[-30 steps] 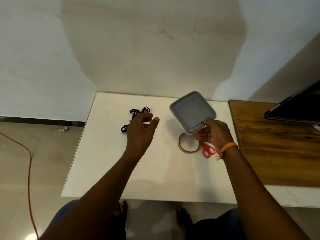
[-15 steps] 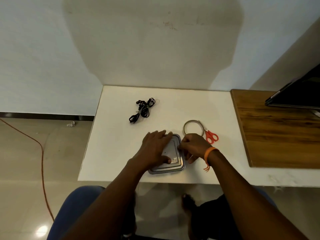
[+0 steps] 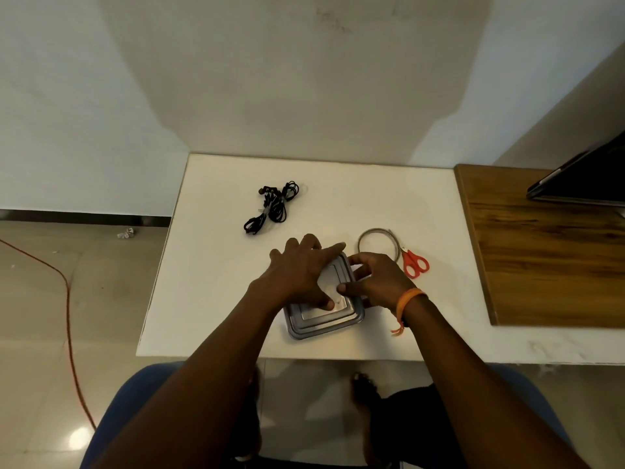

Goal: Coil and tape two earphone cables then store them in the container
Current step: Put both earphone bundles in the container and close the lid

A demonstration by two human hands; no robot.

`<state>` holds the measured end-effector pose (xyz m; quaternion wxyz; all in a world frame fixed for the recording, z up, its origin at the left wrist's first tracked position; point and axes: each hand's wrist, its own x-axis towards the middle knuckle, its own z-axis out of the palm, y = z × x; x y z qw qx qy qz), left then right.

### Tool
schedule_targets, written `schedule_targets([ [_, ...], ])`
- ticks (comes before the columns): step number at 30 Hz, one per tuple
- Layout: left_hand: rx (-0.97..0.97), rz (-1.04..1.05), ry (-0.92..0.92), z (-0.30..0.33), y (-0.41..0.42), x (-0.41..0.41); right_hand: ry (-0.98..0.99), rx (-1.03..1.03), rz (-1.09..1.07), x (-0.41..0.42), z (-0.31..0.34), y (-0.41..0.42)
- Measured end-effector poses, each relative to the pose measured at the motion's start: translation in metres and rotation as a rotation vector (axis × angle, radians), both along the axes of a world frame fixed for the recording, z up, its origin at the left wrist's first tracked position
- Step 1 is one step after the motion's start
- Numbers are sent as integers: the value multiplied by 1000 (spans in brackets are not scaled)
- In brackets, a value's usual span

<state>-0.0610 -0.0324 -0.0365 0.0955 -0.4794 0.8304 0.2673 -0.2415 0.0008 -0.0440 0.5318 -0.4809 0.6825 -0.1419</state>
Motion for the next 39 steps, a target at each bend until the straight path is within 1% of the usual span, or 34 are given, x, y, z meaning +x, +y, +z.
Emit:
schedule_targets([
  [2,37,-9,-37,3,-5,-3,-4,-11,-5,1,1,-1],
  [4,45,-30,-63,6,-9,-6,33,-41,10,4,0,-1],
  [8,-18,-53,-22,9,-10,-12,124,-92,28,8,-2,-1],
  [10,-44,-72,-18,9,-10,-15,114,-82,23,8,-1,-1],
  [12,-25,-72,6,9,-13,-13,64,-52,-15,6,-2,1],
  [14,20,-22,56,8,-16,-9,60,-9,-53,3,-2,6],
  [16,45,88,113,7,-16,-2,70,23,-103,-1,-1,10],
  [18,40,172,142,6,-15,1,42,13,-210,-5,-2,12],
  [20,15,207,107,6,-14,2,33,-45,-287,-8,-3,9],
  [22,-8,216,37,6,-15,0,86,-111,-305,-8,-4,5],
  [24,-29,176,-27,8,-13,-1,131,-159,-283,-4,-1,4],
  [26,-28,95,-35,10,-11,-2,145,-176,-265,0,0,1],
  [28,-8,7,-18,10,-8,-1,162,-151,-272,0,-2,-5],
  [32,-21,-144,-66,14,-2,-2,196,-100,-270,0,-3,-14],
  [34,-44,-165,-90,15,1,-4,222,-89,-240,1,-1,-15],
  [39,-42,-98,-91,13,3,-5,340,-70,-151,1,-2,-19],
])
